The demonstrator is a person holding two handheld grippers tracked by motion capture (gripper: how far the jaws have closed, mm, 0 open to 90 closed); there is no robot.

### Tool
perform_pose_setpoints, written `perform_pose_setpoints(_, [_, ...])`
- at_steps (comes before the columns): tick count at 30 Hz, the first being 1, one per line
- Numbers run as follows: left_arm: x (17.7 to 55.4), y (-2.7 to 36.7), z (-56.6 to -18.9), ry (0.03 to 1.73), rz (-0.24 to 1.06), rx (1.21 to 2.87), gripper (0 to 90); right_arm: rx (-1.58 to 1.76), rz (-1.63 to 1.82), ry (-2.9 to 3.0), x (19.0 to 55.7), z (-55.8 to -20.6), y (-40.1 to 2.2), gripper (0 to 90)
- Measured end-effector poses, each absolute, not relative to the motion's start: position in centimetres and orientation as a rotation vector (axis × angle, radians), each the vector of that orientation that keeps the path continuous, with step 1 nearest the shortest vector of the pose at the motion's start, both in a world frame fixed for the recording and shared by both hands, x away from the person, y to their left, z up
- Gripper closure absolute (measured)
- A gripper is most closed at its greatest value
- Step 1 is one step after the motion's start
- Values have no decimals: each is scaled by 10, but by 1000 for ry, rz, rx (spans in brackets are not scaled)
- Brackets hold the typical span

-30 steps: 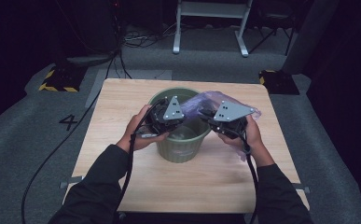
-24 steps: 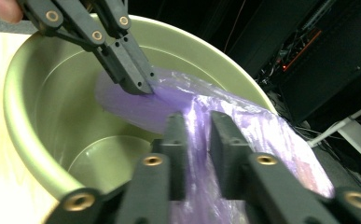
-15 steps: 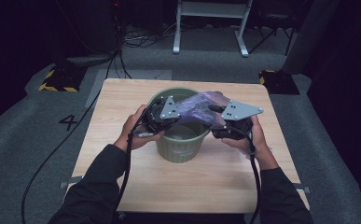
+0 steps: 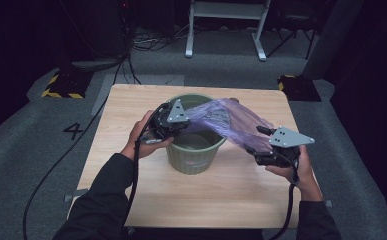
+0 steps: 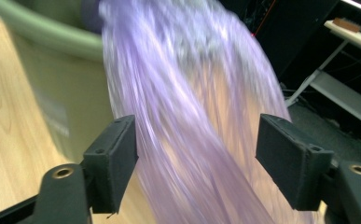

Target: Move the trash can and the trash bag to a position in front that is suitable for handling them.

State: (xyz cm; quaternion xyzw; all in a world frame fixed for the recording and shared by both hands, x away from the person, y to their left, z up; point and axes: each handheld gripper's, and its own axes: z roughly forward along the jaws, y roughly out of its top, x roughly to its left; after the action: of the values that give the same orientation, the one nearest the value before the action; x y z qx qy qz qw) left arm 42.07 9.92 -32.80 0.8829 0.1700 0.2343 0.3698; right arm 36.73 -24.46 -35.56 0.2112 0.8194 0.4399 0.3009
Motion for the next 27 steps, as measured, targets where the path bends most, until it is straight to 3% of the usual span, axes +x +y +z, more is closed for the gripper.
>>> perform_pose_setpoints(6, [423, 98, -330, 443, 601, 2263, 900, 577, 1110, 2177, 364, -375, -242, 331])
perform_pose_setpoints(7, [423, 98, -330, 444, 598, 2261, 900, 585, 1099, 2168, 365, -378, -240, 398])
perform_pose_setpoints(9, [423, 99, -330, 446, 593, 2259, 900, 610, 1111, 2155, 367, -382, -239, 652])
perform_pose_setpoints(11, [423, 99, -330, 449, 594, 2256, 900, 611, 1117, 2146, 369, -386, -239, 777])
perform_pose_setpoints(14, [423, 99, -330, 451, 587, 2245, 900, 624, 1158, 2127, 372, -388, -241, 869])
perform_pose_setpoints(18, [422, 100, -330, 442, 571, 2229, 896, 658, 1209, 2079, 374, -385, -245, 893])
perform_pose_setpoints(27, [415, 103, -321, 459, 508, 2158, 382, 656, 1160, 1962, 372, -356, -246, 894])
